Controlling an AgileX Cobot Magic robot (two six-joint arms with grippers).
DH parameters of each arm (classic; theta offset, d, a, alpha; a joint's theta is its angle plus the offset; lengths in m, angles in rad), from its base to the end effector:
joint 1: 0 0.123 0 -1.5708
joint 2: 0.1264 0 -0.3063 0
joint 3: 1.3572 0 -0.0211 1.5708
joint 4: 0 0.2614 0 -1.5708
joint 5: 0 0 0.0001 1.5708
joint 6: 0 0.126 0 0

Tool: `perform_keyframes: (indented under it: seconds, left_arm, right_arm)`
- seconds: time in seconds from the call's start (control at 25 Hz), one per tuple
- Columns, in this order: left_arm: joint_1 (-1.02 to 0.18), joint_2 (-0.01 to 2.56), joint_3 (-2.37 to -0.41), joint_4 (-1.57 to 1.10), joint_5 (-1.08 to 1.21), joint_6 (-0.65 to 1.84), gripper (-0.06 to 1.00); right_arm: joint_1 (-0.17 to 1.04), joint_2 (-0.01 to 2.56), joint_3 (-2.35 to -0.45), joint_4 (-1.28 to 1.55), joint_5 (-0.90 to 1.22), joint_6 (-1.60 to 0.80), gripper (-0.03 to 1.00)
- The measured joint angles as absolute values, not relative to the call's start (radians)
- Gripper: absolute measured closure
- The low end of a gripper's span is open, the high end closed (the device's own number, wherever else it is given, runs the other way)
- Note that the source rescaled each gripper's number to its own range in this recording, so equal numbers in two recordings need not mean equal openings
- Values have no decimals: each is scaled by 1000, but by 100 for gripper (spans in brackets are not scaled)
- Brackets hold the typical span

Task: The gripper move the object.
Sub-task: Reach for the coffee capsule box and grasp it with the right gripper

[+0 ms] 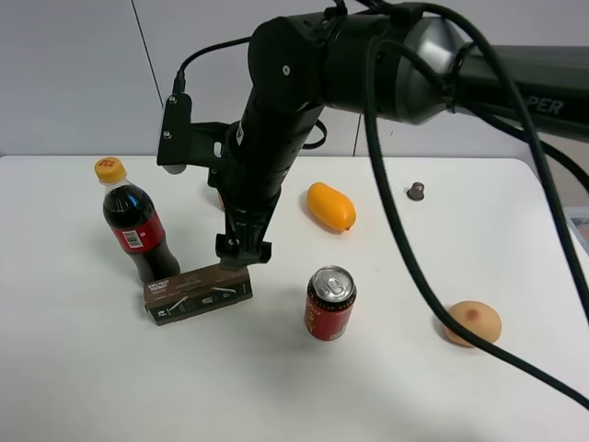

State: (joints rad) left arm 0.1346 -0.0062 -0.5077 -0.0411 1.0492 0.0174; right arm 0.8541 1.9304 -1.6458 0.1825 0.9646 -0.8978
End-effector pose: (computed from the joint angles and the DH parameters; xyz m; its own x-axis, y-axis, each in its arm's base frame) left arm 0.0135 -0.0027 0.2704 -0.4287 -0.0612 -0.9014 -0.1036 0.9945 -0.0182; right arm 0.2840 0.3546 0.2493 0.1379 -0.9142 -0.3811 -0.9790 -0.0674 -0.1926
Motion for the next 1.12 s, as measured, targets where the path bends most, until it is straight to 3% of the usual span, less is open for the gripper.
perform_keyframes:
  seconds: [0.92,1.12]
  left_arm:
    - [135,-6,-508,-41,1049,17,-6]
    - [135,-6,-508,-41,1049,17,-6]
  right_arm:
    - [854,2121,-1646,188,876,-929,-3]
    - [854,2155,-1646,194,874,-988,3]
